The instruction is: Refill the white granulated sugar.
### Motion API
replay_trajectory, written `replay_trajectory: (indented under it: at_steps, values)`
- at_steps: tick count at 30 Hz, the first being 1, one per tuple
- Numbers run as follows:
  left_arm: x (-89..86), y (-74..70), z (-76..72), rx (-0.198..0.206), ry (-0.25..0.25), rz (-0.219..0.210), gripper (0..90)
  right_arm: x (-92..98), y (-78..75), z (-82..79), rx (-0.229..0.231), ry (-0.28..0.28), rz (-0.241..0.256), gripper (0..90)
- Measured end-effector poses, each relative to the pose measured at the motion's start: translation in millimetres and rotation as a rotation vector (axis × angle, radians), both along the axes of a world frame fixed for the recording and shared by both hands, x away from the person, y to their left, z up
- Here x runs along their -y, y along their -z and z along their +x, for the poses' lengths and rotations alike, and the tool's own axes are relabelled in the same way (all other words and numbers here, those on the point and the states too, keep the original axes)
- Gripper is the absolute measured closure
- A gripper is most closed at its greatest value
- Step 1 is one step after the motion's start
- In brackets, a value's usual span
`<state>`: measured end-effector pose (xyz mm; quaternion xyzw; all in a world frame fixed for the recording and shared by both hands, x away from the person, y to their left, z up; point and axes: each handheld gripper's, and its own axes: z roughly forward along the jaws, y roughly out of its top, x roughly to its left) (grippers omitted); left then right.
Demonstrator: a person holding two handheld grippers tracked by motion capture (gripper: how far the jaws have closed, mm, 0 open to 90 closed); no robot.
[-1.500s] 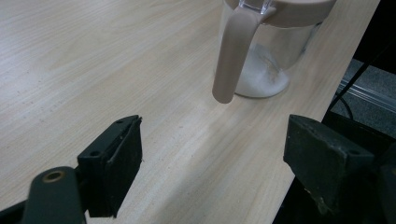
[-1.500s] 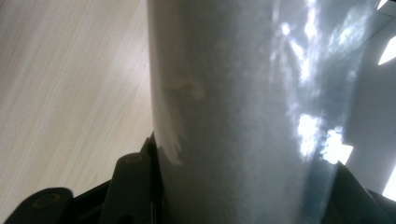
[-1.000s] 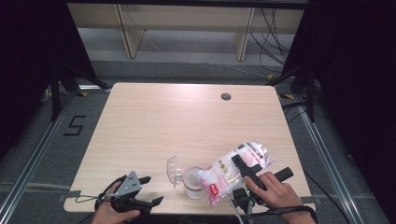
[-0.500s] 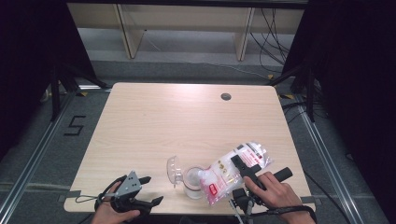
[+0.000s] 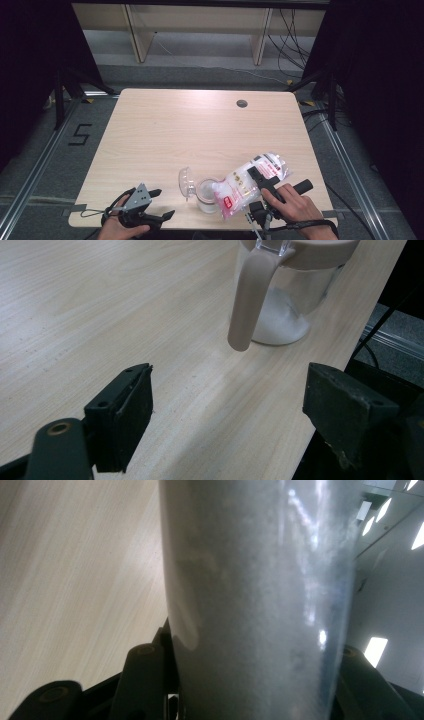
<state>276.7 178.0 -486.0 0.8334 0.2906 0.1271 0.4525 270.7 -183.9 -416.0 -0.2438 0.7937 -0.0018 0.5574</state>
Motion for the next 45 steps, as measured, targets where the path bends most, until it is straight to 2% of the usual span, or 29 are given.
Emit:
replay_trajectory:
  at_steps: [2, 4, 5, 7, 8, 9, 11, 14, 17, 18, 19, 20, 21, 22, 24, 26, 27, 28, 29, 30, 31, 32, 33, 34, 35, 36, 38, 43, 45]
  values:
    - [0.0, 0.0, 0.0, 0.000, 0.000, -0.001, 19.5, 0.2, 0.1, -0.1, -0.006, 0.006, -0.003, 56.3]
    - [-0.1, -0.1, 0.0, 0.001, 0.001, 0.000, 19.5, -0.5, -1.4, 1.5, 0.002, -0.018, -0.019, 56.4]
    - [0.7, 0.3, -1.2, -0.013, -0.017, -0.012, 19.5, 0.0, -1.0, 1.1, -0.007, -0.005, -0.019, 56.4]
    - [0.7, 0.2, -1.1, -0.011, -0.015, -0.011, 19.5, 0.2, -1.0, 1.5, -0.009, -0.008, -0.018, 56.5]
    - [1.6, 0.8, -1.7, -0.023, -0.022, -0.023, 19.5, 0.2, -1.0, 1.5, -0.009, -0.008, -0.018, 56.5]
    - [1.5, 0.8, -1.7, -0.023, -0.021, -0.023, 19.5, 1.3, 1.0, 0.7, -0.012, 0.011, 0.006, 56.5]
    - [0.6, 0.2, -1.0, -0.012, -0.016, -0.011, 19.6, 1.5, 1.8, 0.3, -0.013, 0.019, 0.016, 56.6]
    - [1.0, 0.5, -1.5, -0.022, -0.018, -0.017, 19.5, 1.9, 2.6, 1.1, -0.017, 0.018, 0.023, 56.7]
    - [0.7, 0.2, -1.2, -0.011, -0.017, -0.014, 19.5, 1.9, 1.4, 2.2, -0.019, 0.007, 0.006, 56.8]
    - [1.1, 0.3, -1.4, -0.013, -0.019, -0.019, 19.6, 2.3, 2.0, 2.5, -0.018, 0.005, 0.013, 56.8]
    - [1.4, 0.6, -1.7, -0.023, -0.021, -0.024, 19.5, 2.1, 1.1, 4.6, -0.015, -0.021, -0.004, 56.9]
    - [1.4, 0.6, -1.7, -0.023, -0.021, -0.024, 19.5, 2.1, 1.1, 4.6, -0.015, -0.021, -0.004, 56.9]
    - [1.1, 0.2, -1.4, -0.013, -0.020, -0.021, 19.5, 2.2, 1.0, 4.8, -0.017, -0.019, -0.008, 57.0]
    - [1.1, 0.2, -1.4, -0.013, -0.020, -0.021, 19.5, 3.4, 2.2, 3.1, -0.030, 0.018, 0.001, 57.1]
    - [0.7, -0.1, -1.1, -0.014, -0.015, -0.018, 19.5, 3.5, 3.6, 3.2, -0.036, 0.021, 0.013, 57.2]
    - [1.0, 0.0, -1.3, -0.012, -0.020, -0.021, 19.5, 3.3, 3.2, 3.5, -0.031, 0.014, 0.006, 57.3]
    - [0.1, -0.1, -0.9, -0.021, -0.013, -0.008, 19.5, 3.0, 2.5, 3.0, -0.028, 0.017, -0.003, 57.4]
    - [1.0, 0.0, -1.4, -0.026, -0.016, -0.022, 19.5, 2.4, 1.7, 4.0, -0.024, -0.005, -0.011, 57.4]
    - [-0.9, -0.5, -0.6, -0.013, -0.013, 0.009, 19.5, 1.7, 1.6, 4.0, -0.015, -0.018, -0.005, 57.5]
    - [-1.1, -0.6, -0.5, -0.013, -0.012, 0.011, 19.5, 1.7, 1.6, 4.0, -0.015, -0.018, -0.005, 57.5]
    - [0.2, 0.0, -1.3, -0.012, -0.021, -0.011, 19.5, 1.6, 1.5, 3.9, -0.014, -0.018, -0.007, 57.5]
    - [0.4, 0.0, -1.4, -0.012, -0.021, -0.013, 19.5, 1.4, 1.4, 4.0, -0.015, -0.017, -0.009, 57.6]
    - [0.4, 0.0, -1.4, -0.012, -0.021, -0.013, 19.5, 2.4, 2.3, 2.6, -0.021, 0.003, 0.005, 57.6]
    - [0.2, -0.2, -1.5, -0.013, -0.020, -0.011, 19.5, 2.4, 2.3, 2.6, -0.021, 0.003, 0.005, 57.6]
    - [-1.1, -0.5, -0.4, -0.012, -0.010, 0.009, 19.5, 2.2, 1.9, 2.2, -0.018, 0.003, -0.007, 57.7]
    - [-0.3, -0.4, -0.9, -0.020, -0.012, -0.003, 19.5, 2.2, 1.9, 2.2, -0.018, 0.003, -0.007, 57.7]
    - [-1.3, -0.9, -0.2, -0.018, -0.007, 0.014, 19.6, 1.8, 1.7, 1.9, -0.015, 0.000, -0.009, 57.7]
    - [-1.4, -0.9, -0.3, -0.018, -0.007, 0.014, 19.5, 0.0, 0.6, 1.6, -0.009, -0.008, -0.021, 57.8]
    - [-0.5, -0.5, -0.9, -0.015, -0.016, 0.001, 19.6, -0.3, 0.2, 2.3, -0.006, -0.019, -0.026, 57.9]
